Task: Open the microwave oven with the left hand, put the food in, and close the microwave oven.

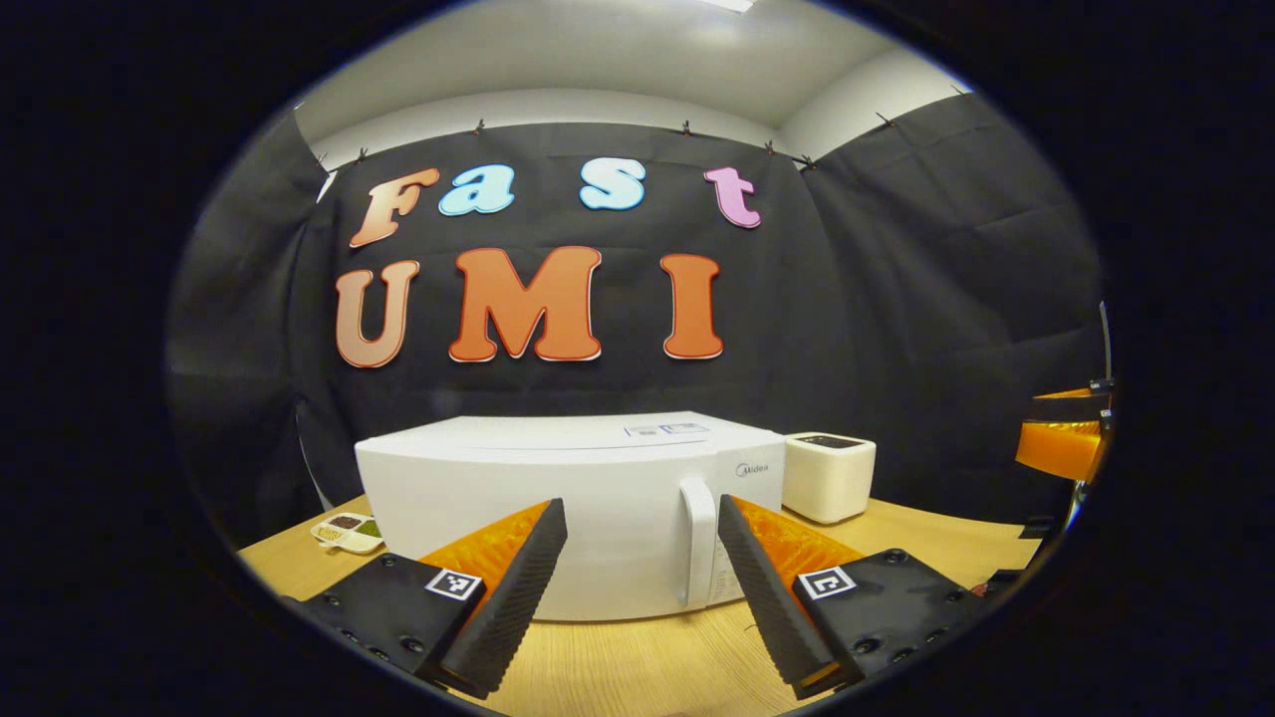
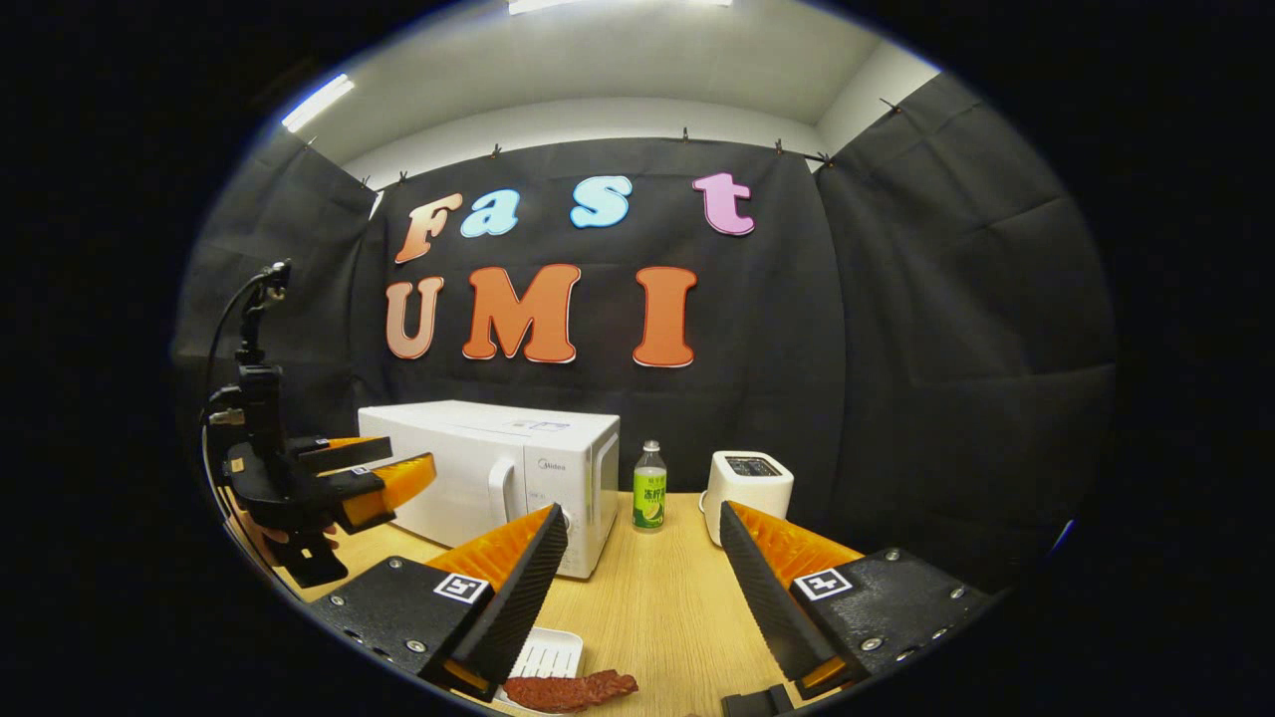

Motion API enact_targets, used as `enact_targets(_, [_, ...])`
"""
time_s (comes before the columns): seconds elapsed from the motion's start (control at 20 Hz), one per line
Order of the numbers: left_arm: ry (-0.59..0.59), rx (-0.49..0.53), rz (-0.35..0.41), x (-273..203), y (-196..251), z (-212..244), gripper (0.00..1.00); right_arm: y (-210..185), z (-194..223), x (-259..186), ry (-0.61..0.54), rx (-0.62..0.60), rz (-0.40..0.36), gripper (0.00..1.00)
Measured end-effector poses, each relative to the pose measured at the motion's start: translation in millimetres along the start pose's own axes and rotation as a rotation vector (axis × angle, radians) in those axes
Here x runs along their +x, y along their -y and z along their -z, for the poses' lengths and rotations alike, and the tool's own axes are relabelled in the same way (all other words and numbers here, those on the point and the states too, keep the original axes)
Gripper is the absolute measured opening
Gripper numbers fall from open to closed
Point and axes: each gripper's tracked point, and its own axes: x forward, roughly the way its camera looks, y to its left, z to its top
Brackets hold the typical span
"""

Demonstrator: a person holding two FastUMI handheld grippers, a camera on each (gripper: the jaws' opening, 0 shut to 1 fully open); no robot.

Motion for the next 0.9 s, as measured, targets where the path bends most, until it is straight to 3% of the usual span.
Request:
enact_targets(0.1, [-0.032,-0.027,0.029,12,17,16,0.97,2,14,-2,-0.023,0.018,0.002,0.96])
enact_targets(0.45, [-0.092,-0.045,0.006,55,30,49,0.98,10,44,-6,-0.069,0.050,0.015,0.96])
enact_targets(0.75, [-0.165,-0.046,-0.055,74,27,85,1.00,14,57,-2,-0.085,0.046,0.019,0.96])
enact_targets(0.85, [-0.170,-0.037,-0.086,81,24,92,0.98,17,60,-2,-0.087,0.052,0.020,0.96])
enact_targets(0.9, [-0.177,-0.033,-0.107,83,20,98,0.92,18,62,-1,-0.089,0.056,0.021,0.96])
